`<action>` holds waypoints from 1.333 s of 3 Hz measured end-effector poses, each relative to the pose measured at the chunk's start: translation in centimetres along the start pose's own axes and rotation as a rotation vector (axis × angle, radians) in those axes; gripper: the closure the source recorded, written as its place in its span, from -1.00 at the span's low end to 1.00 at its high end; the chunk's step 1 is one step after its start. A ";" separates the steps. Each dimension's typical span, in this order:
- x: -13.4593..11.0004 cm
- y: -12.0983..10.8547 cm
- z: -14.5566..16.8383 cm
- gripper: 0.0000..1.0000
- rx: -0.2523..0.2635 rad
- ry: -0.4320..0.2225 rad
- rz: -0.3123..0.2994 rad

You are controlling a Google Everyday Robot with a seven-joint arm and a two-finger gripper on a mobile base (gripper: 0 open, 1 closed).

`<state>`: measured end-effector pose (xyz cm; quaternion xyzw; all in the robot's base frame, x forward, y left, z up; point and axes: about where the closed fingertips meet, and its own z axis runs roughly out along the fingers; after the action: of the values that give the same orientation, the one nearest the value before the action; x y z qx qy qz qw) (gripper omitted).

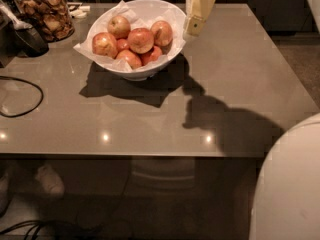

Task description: Pick apple from white bowl

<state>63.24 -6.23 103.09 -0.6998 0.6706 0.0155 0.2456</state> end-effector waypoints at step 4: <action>-5.7 -3.9 3.4 -1.00 0.019 -0.026 -0.125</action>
Offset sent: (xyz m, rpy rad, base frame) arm 0.0276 0.0415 0.0080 0.0009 -0.0302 0.0741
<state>67.40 0.21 103.30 -0.7375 0.6227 0.0027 0.2613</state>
